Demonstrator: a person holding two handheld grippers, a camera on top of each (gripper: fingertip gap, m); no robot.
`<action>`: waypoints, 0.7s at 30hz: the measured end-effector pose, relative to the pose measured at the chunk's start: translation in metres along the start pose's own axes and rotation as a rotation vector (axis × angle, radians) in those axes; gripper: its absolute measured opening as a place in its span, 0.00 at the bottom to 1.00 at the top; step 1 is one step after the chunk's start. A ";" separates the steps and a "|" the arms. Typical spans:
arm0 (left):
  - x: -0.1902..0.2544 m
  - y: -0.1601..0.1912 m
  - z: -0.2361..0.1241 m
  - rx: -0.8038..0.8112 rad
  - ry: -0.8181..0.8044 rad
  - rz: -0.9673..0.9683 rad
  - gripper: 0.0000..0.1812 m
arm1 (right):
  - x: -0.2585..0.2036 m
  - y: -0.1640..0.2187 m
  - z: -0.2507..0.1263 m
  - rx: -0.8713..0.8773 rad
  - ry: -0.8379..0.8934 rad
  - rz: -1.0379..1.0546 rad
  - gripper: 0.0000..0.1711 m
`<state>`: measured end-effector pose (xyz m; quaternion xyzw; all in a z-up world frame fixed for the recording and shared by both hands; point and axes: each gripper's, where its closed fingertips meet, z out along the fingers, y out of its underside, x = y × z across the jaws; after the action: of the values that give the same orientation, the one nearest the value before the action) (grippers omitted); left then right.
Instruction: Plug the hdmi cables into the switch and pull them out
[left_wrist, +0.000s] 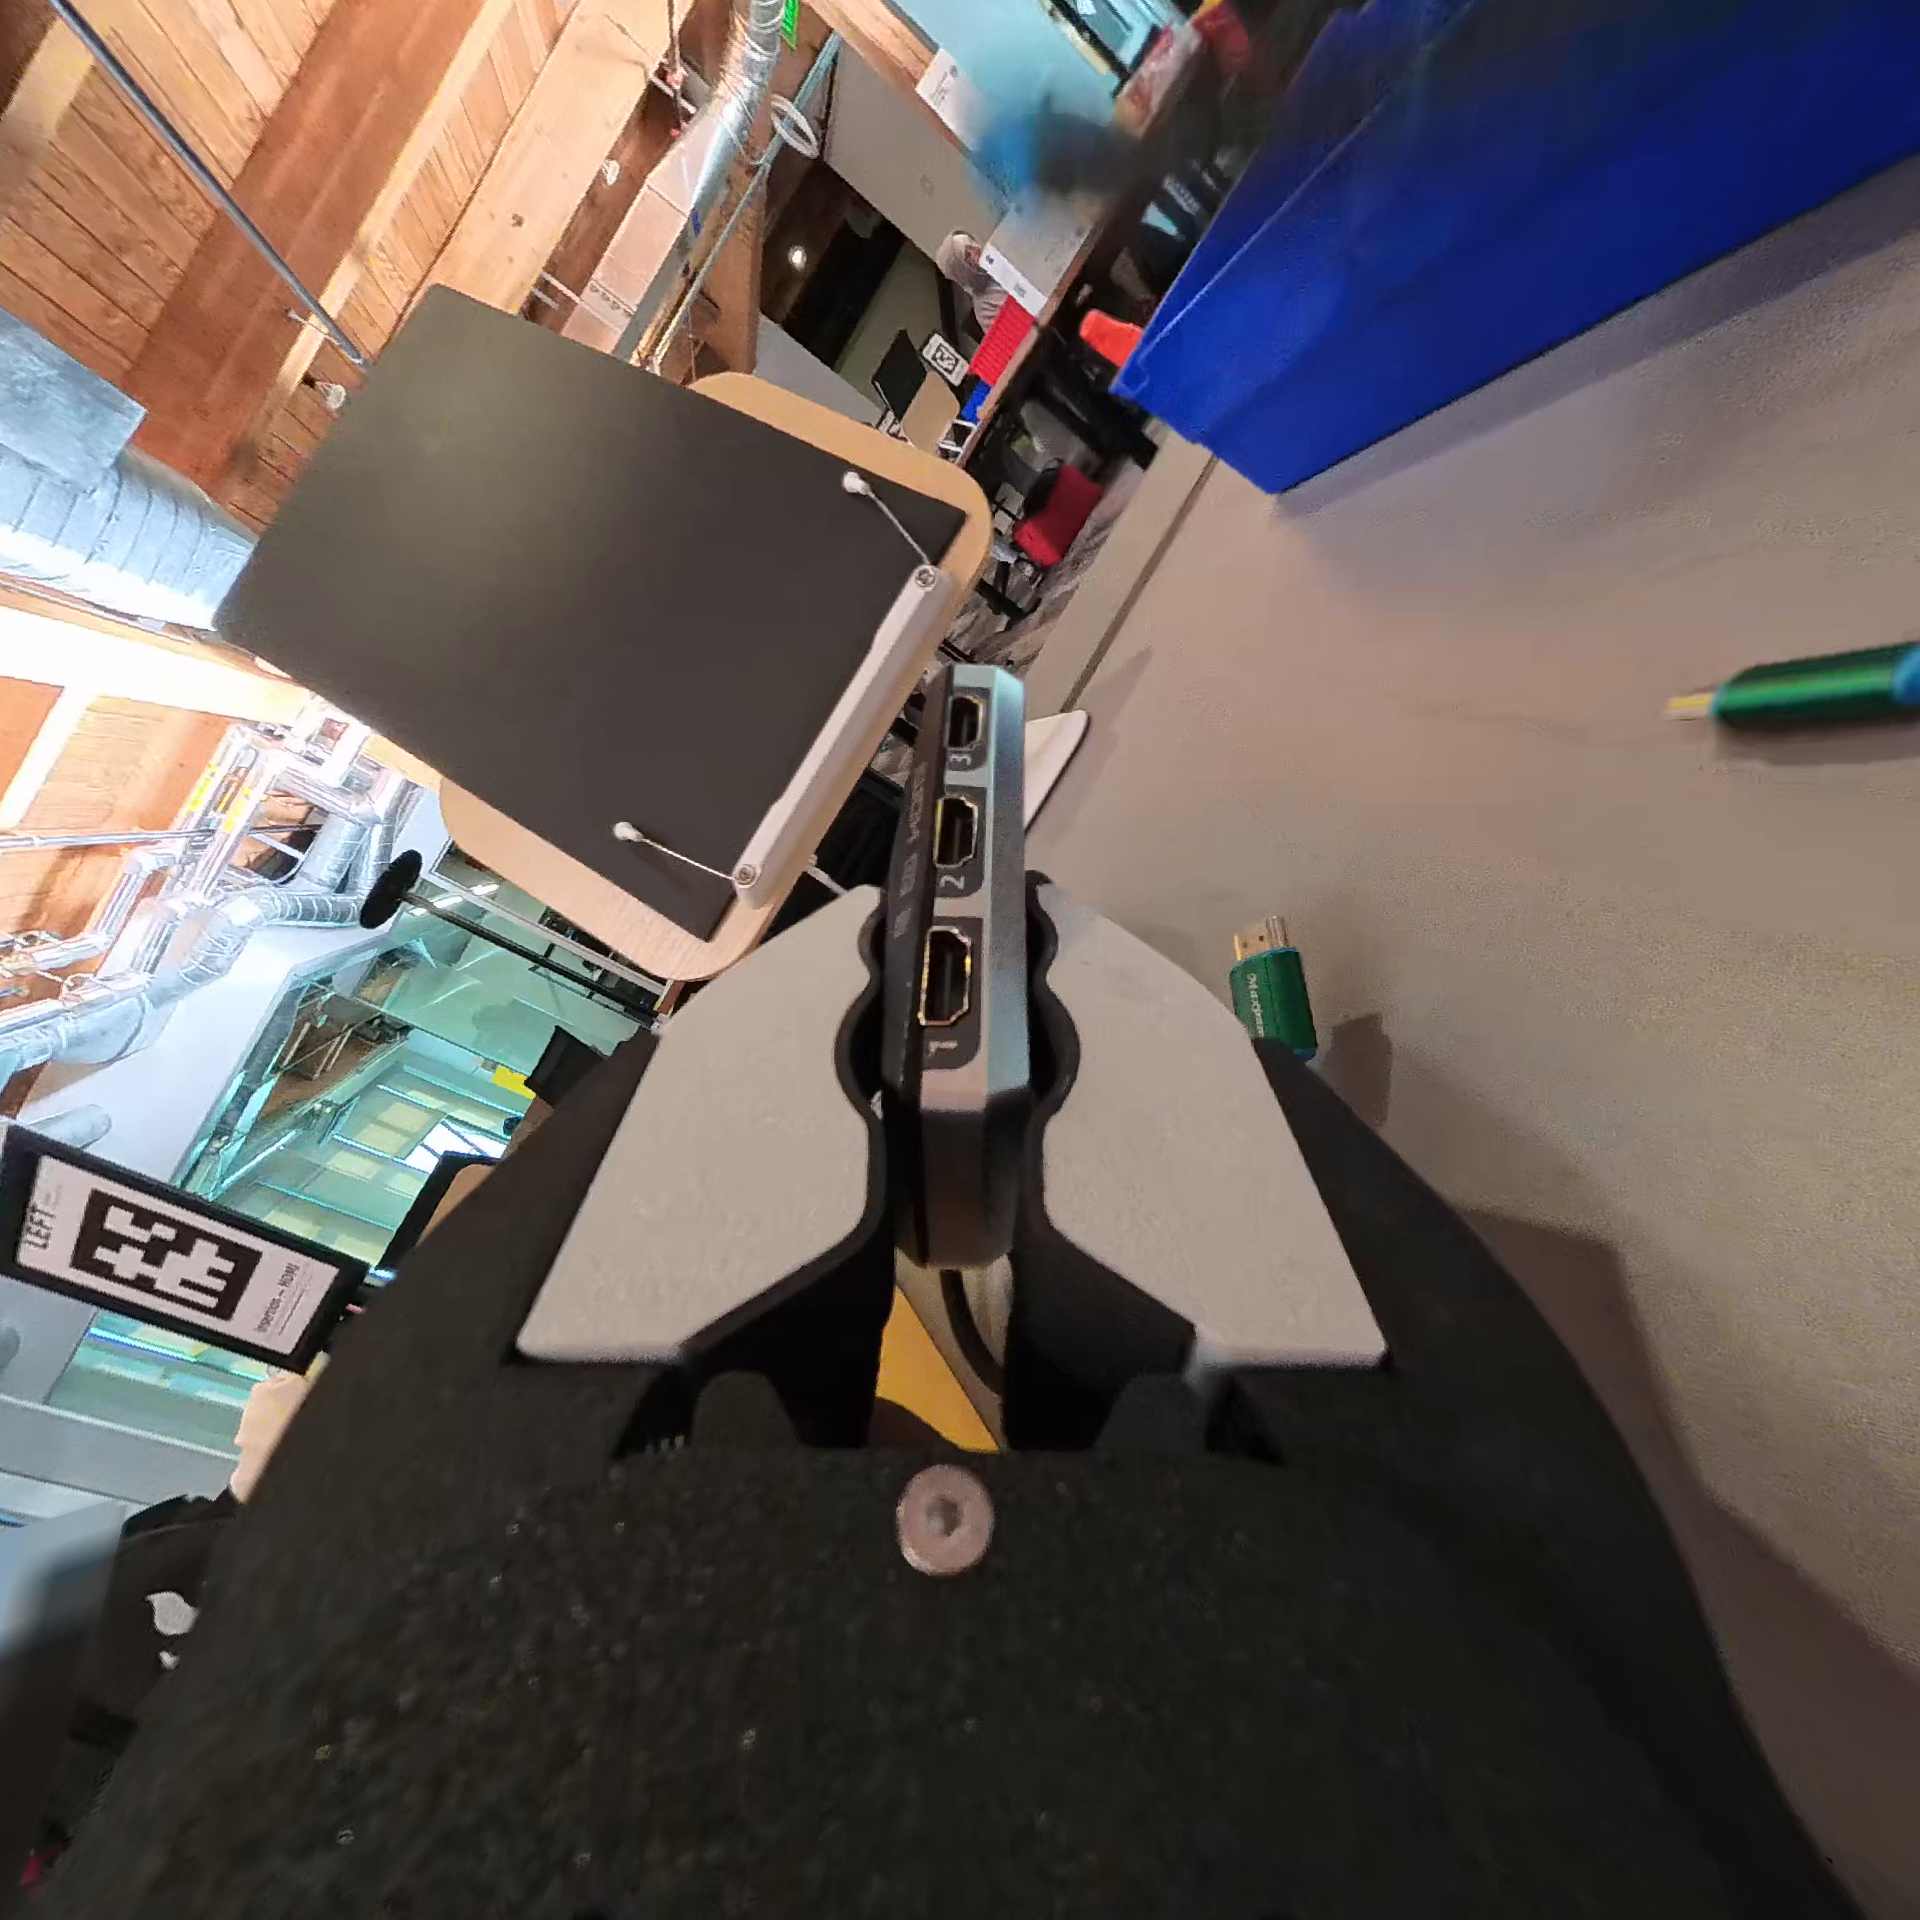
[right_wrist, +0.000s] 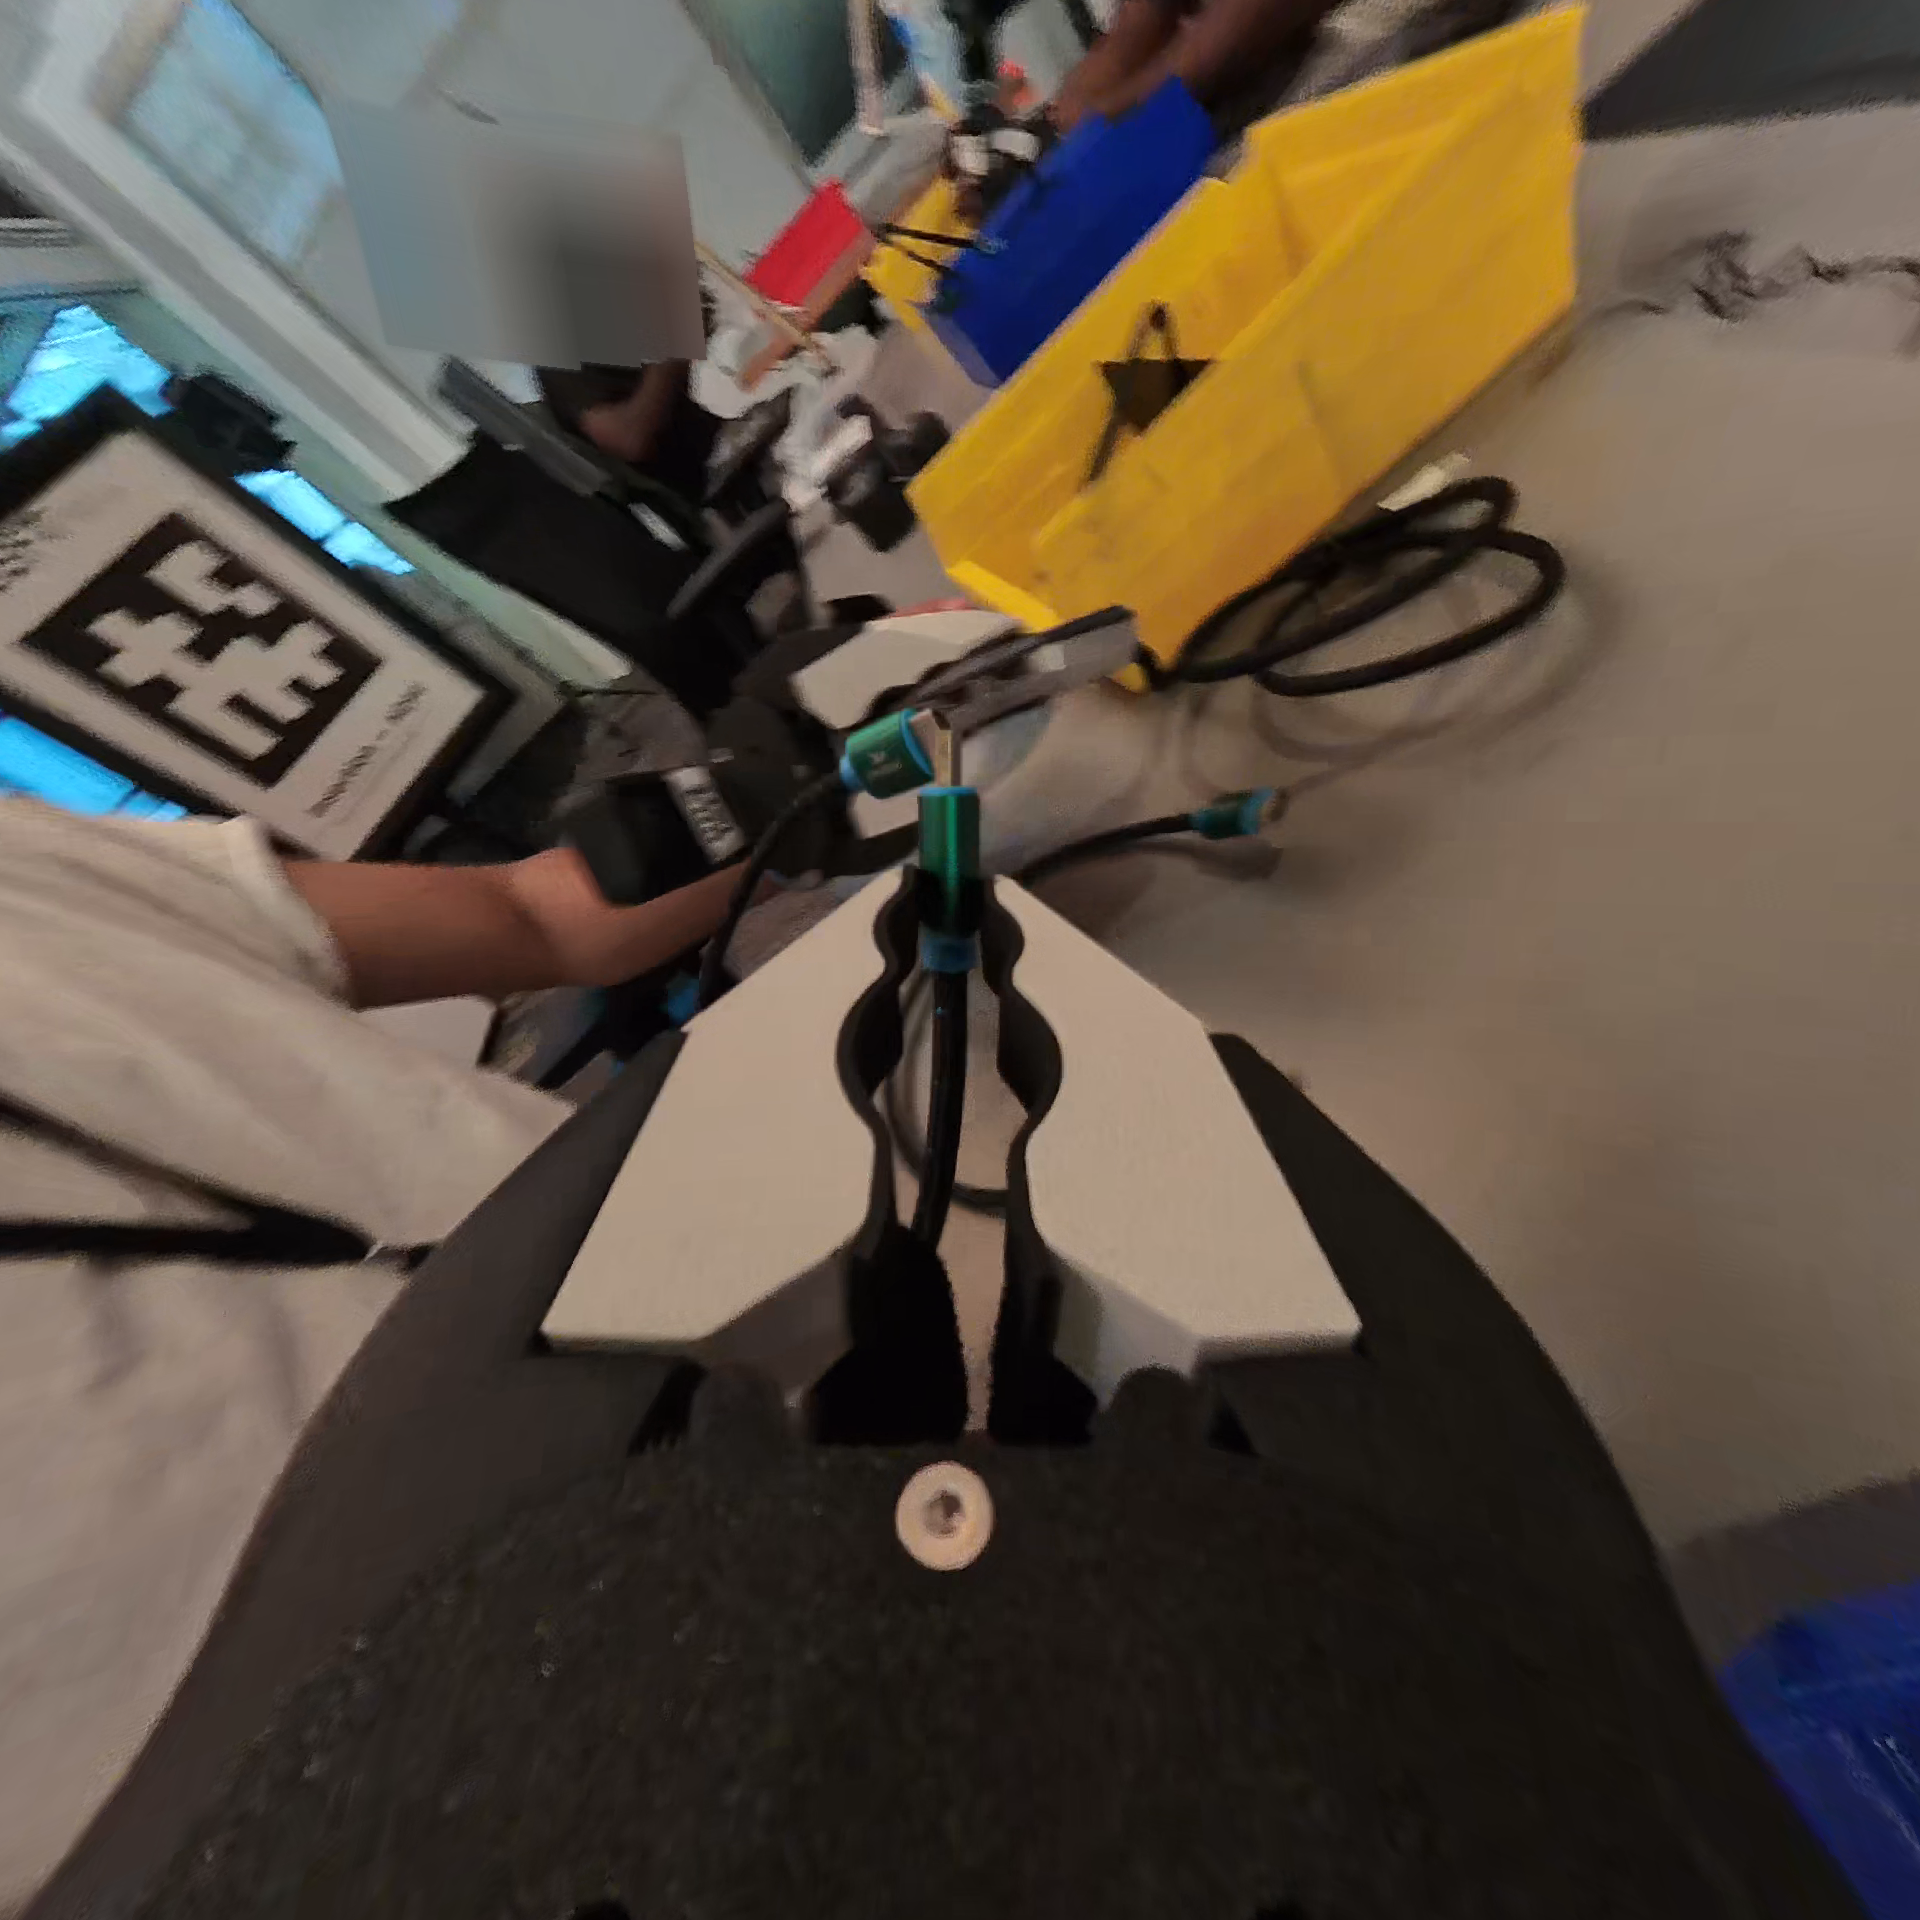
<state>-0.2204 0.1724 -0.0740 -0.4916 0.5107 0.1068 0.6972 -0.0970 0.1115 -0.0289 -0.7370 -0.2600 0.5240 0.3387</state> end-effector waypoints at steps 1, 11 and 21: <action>-0.001 0.000 0.000 0.000 -0.002 -0.005 0.12 | -0.014 0.001 -0.009 -0.013 -0.057 -0.024 0.06; 0.014 -0.026 0.008 0.076 -0.056 0.178 0.12 | -0.039 0.036 0.034 -0.110 -0.431 0.333 0.06; 0.013 -0.044 -0.002 0.150 -0.168 0.335 0.12 | -0.032 0.045 0.088 -0.057 -0.553 0.595 0.05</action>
<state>-0.1873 0.1447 -0.0592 -0.3357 0.5321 0.2236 0.7444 -0.1890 0.0798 -0.0639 -0.6205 -0.1311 0.7701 0.0688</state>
